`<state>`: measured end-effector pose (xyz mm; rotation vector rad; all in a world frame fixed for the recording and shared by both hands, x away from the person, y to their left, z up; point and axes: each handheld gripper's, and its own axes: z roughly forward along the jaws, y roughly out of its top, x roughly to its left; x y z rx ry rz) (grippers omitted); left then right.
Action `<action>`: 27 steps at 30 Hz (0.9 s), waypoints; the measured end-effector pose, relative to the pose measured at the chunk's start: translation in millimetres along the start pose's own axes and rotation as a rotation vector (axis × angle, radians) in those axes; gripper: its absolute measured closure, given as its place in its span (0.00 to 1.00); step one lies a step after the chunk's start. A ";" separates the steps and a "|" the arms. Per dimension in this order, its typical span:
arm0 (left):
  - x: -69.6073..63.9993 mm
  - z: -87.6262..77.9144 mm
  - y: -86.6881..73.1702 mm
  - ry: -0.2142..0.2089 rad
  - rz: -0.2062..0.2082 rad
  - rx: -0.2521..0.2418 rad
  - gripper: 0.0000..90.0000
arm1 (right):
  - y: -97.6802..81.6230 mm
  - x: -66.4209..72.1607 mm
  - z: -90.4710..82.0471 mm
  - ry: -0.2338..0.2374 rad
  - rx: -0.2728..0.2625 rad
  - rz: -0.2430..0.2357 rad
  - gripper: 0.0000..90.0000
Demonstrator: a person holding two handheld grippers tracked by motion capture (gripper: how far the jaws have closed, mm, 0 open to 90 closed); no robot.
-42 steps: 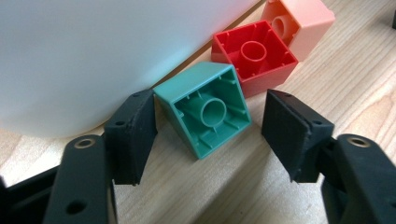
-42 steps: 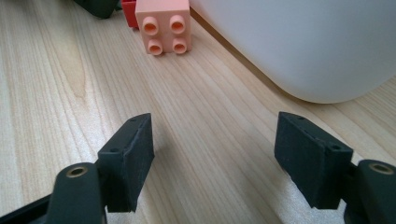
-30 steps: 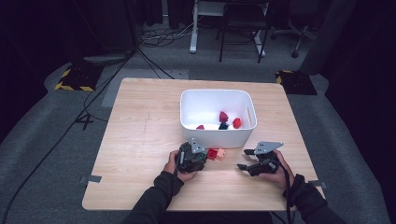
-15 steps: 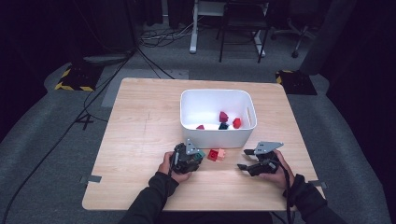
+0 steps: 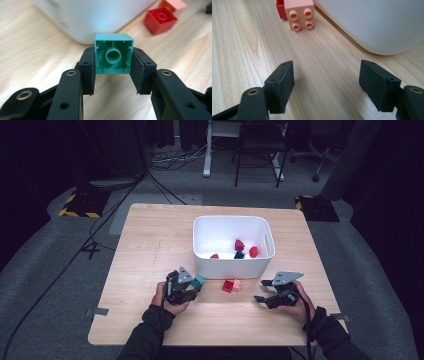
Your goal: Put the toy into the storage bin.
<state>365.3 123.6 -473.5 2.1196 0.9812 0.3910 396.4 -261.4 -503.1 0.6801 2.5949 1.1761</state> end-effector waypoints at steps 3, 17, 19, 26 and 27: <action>9.6 -8.8 -0.5 0.031 -0.006 -0.013 0.66 | 0.0 0.0 0.1 0.000 0.000 0.000 0.32; 63.4 -41.3 12.3 0.122 -0.116 -0.140 0.66 | 0.1 0.5 -0.2 -0.002 0.005 0.010 0.32; 67.2 -43.3 18.1 0.131 -0.124 -0.151 0.66 | 0.1 0.5 -0.2 -0.002 0.005 0.010 0.32; 75.6 -53.5 44.7 0.140 -0.126 -0.196 0.66 | 0.1 0.4 -0.1 -0.002 0.004 0.009 0.32; 76.6 -54.9 48.0 0.142 -0.120 -0.196 0.66 | 0.1 0.4 -0.1 -0.002 0.004 0.008 0.32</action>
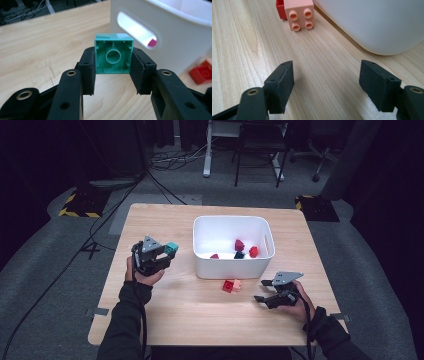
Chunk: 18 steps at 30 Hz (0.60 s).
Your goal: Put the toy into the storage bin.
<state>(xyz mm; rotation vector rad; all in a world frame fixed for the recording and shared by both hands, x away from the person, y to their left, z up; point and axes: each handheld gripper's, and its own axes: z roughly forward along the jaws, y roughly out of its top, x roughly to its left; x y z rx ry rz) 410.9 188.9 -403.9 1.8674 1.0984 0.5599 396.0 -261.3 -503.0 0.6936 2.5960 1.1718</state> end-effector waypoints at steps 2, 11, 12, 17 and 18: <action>0.1 -0.1 10.2 0.000 -0.004 -0.016 0.66 | 0.0 0.0 0.0 0.000 0.000 0.000 0.32; -11.0 5.0 46.9 -0.003 0.042 -0.060 0.66 | 0.0 0.0 0.0 0.000 0.000 0.000 0.32; -12.5 6.0 49.5 -0.008 0.041 -0.065 0.66 | 0.0 0.0 0.0 0.000 0.000 0.000 0.32; -21.2 7.2 70.9 -0.019 0.064 -0.088 0.66 | 0.0 -0.1 0.0 0.000 0.000 0.000 0.32; -23.1 7.6 75.1 -0.023 0.087 -0.081 0.66 | 0.0 0.0 0.0 0.000 0.000 0.000 0.32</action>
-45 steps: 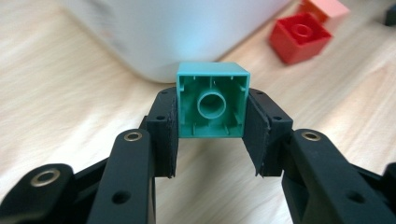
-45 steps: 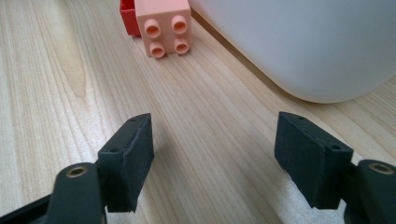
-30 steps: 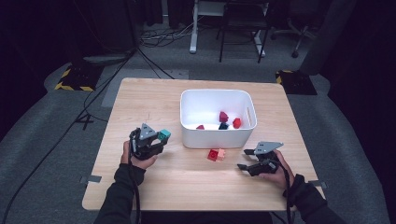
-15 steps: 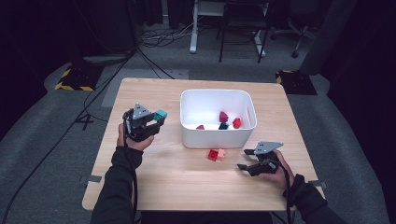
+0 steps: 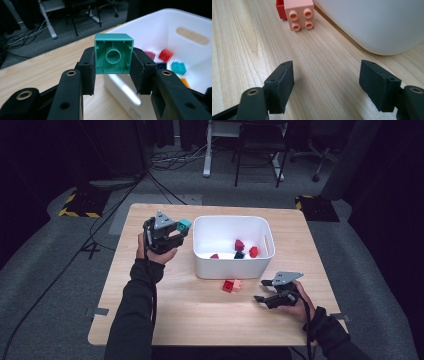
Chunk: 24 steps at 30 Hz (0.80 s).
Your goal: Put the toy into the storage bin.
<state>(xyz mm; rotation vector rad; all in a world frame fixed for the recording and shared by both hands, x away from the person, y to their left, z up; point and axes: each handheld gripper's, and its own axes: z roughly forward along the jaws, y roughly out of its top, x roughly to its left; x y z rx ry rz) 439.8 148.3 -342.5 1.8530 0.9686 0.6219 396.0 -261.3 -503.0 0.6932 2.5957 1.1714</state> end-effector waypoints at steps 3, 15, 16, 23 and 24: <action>-7.5 5.6 11.2 -0.016 0.013 0.002 0.66 | 0.0 0.0 0.0 0.000 0.000 0.000 0.32; -42.0 45.5 44.5 -0.076 0.049 0.007 0.66 | -0.1 -0.1 0.0 0.000 -0.001 -0.002 0.32; -44.9 48.2 46.7 -0.078 0.060 0.010 0.66 | -0.1 -0.1 0.0 0.000 -0.001 -0.002 0.32; -63.9 68.2 53.7 -0.098 0.067 0.029 0.66 | -0.2 -0.2 0.0 0.000 0.000 -0.004 0.32; -66.3 71.3 54.0 -0.100 0.078 0.036 0.66 | -0.1 -0.5 0.2 0.001 -0.003 -0.009 0.32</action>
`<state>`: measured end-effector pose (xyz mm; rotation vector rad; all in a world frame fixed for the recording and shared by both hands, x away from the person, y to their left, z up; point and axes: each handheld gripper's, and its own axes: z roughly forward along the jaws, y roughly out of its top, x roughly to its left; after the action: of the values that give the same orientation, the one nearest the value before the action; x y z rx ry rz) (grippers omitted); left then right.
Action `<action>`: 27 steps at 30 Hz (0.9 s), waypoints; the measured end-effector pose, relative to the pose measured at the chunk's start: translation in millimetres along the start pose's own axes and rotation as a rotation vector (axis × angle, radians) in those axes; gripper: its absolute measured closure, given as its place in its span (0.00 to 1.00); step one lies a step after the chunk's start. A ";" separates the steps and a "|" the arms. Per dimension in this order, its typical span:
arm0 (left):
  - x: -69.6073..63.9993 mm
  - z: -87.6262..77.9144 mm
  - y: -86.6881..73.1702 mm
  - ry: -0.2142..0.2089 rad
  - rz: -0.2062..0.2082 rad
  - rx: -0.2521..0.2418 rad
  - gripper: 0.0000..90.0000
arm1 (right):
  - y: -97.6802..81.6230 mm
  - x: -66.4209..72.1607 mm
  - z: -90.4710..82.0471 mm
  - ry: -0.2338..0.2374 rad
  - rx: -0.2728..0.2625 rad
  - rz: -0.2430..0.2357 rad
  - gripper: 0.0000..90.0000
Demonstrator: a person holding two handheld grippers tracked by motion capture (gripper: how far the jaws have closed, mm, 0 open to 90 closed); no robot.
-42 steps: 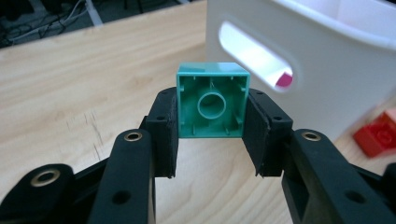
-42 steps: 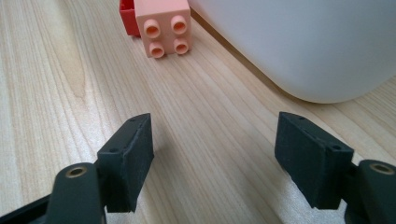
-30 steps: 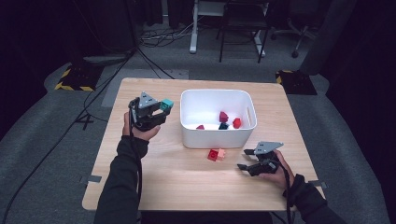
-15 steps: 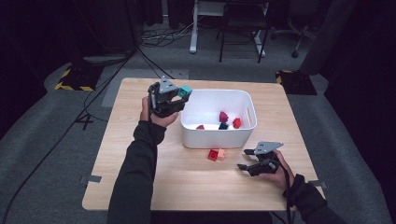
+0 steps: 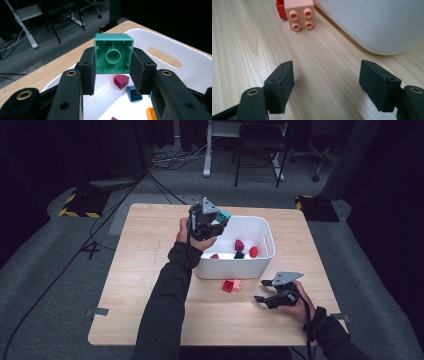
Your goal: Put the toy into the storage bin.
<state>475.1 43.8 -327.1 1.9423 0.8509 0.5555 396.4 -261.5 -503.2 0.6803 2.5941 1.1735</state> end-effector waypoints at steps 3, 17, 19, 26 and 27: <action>-6.3 8.1 0.5 -0.006 0.007 0.019 0.66 | -0.1 0.2 -0.2 0.000 0.003 0.004 0.32; -19.7 24.5 -2.5 -0.022 0.047 0.064 0.65 | -0.1 -0.1 0.0 0.002 0.000 -0.002 0.31; -19.3 24.3 -3.3 -0.022 0.035 0.060 0.64 | 0.0 -0.2 0.0 0.002 -0.002 -0.004 0.32; -17.4 23.8 -6.5 -0.015 0.021 0.055 0.54 | -0.1 0.0 -0.1 0.002 0.001 -0.002 0.31; -17.4 23.1 -6.6 -0.010 0.028 0.064 0.53 | -0.1 -0.1 -0.1 0.002 0.001 -0.003 0.31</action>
<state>476.8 20.0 -344.7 2.0165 0.8458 0.5404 396.5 -261.6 -503.2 0.6755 2.5969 1.1731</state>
